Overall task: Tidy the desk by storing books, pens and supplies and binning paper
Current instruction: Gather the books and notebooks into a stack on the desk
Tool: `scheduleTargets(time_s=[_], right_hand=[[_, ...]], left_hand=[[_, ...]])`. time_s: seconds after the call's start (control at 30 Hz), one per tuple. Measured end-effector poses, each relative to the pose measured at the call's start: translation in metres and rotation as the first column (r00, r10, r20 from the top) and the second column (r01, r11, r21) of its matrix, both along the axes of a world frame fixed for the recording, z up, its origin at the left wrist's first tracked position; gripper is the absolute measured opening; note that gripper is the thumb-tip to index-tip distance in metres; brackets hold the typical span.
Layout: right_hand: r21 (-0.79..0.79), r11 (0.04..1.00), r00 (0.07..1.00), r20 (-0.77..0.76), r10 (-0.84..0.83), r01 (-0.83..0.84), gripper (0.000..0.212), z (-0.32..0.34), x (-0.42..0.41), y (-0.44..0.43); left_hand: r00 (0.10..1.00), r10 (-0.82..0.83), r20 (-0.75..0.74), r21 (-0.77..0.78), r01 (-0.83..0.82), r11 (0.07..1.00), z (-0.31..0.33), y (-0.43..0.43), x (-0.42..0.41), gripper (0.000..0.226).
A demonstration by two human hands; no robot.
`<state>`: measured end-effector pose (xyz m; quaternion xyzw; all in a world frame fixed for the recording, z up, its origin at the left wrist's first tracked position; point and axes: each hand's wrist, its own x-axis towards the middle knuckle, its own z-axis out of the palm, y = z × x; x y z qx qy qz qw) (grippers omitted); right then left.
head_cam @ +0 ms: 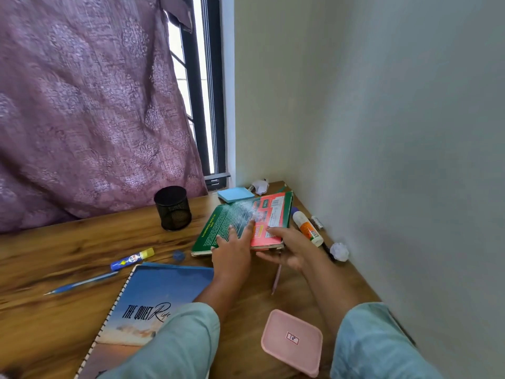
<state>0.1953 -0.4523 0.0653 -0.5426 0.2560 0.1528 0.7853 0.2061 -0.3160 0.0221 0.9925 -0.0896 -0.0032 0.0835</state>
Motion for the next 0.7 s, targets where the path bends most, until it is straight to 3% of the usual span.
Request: scheduleTargets(time_s=[0.13,0.2,0.23,0.27,0.33,0.37,0.43,0.5,0.53,0.6,0.63,0.7], right_hand=[[0.047,0.997,0.997,0.047,-0.055,0.053,0.038,0.007,-0.006,0.009],[0.000,0.998,0.994,0.091,-0.067,0.067,0.042,0.010,-0.016,0.012],[-0.038,0.997,0.990,0.124,-0.066,0.071,0.041,0.011,-0.023,0.013],[-0.073,0.994,0.984,0.165,-0.073,0.086,0.039,0.014,-0.031,0.014],[-0.109,0.986,0.962,0.256,-0.093,0.125,0.030,0.019,-0.046,0.016],[-0.111,0.984,0.948,0.304,-0.098,0.138,0.026,0.022,-0.053,0.017],[-0.218,0.970,0.888,0.461,0.004,0.109,0.029,0.026,-0.067,0.021],[-0.524,0.843,0.707,0.642,0.295,0.124,0.042,0.028,-0.082,0.026],[-0.670,0.721,0.596,0.656,0.463,0.176,0.048,0.028,-0.088,0.028],[-0.803,0.518,0.446,0.595,0.669,0.294,0.052,0.028,-0.095,0.034],[-0.822,0.473,0.422,0.569,0.706,0.318,0.051,0.026,-0.099,0.036],[-0.832,0.483,0.416,0.555,0.720,0.273,0.049,0.024,-0.106,0.040]], left_hand=[[0.993,-0.005,-0.120,-0.094,-0.006,0.996,0.008,0.000,0.000,0.074],[0.965,-0.067,-0.253,-0.321,-0.018,0.947,0.024,0.004,-0.001,0.076],[0.946,-0.103,-0.308,-0.493,-0.066,0.868,0.034,0.008,-0.002,0.075],[0.930,-0.128,-0.344,-0.667,-0.146,0.730,0.043,0.013,-0.003,0.072],[0.894,-0.125,-0.431,-0.855,-0.360,0.374,0.055,0.025,-0.008,0.056],[0.862,-0.139,-0.487,-0.866,-0.457,0.202,0.062,0.031,-0.012,0.048],[0.794,-0.276,-0.541,-0.809,-0.581,-0.085,0.073,0.041,-0.019,0.063],[0.776,-0.415,-0.475,-0.732,-0.611,-0.303,0.084,0.056,-0.027,0.080],[0.777,-0.445,-0.444,-0.701,-0.611,-0.367,0.089,0.066,-0.033,0.081],[0.783,-0.497,-0.374,-0.679,-0.596,-0.428,0.097,0.087,-0.051,0.074],[0.805,-0.466,-0.368,-0.694,-0.571,-0.438,0.094,0.097,-0.059,0.069],[0.827,-0.348,-0.442,-0.739,-0.555,-0.382,0.085,0.115,-0.074,0.043]])
